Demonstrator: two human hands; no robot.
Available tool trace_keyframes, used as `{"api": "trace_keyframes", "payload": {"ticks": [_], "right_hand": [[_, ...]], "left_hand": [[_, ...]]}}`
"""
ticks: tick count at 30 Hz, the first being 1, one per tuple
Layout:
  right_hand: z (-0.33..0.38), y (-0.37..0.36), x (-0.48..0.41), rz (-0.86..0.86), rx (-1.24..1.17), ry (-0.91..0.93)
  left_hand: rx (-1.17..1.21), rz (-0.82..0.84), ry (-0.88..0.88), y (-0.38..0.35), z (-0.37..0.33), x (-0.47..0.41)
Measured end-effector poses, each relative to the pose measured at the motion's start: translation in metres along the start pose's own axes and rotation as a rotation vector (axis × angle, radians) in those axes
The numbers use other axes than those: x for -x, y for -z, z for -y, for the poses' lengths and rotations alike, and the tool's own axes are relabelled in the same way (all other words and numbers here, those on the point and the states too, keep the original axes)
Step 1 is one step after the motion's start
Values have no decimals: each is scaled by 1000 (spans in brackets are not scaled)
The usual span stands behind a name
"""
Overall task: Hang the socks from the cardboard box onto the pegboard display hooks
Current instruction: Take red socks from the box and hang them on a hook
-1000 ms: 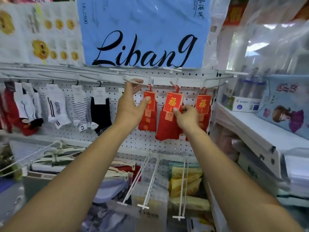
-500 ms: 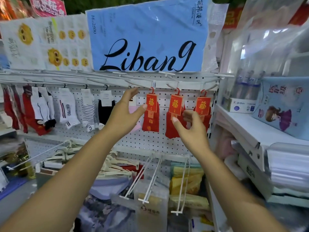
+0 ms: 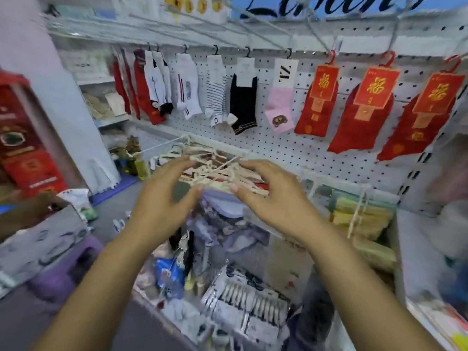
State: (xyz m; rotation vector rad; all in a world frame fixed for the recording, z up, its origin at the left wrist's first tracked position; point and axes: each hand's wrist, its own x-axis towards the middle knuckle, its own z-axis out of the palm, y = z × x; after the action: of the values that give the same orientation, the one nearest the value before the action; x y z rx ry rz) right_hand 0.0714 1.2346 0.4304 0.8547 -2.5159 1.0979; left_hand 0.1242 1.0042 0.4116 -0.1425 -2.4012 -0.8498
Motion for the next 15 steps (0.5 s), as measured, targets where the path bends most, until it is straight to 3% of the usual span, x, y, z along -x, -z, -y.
{"api": "trace_keyframes", "payload": {"ticks": [6,15], "right_hand": [[51,-123,-32,298,-13,84],[146,-330,-55,495,-185,37]], "left_hand": [[-165,-108,243,74,106,76],[-367,-110,558,202,264,175]]}}
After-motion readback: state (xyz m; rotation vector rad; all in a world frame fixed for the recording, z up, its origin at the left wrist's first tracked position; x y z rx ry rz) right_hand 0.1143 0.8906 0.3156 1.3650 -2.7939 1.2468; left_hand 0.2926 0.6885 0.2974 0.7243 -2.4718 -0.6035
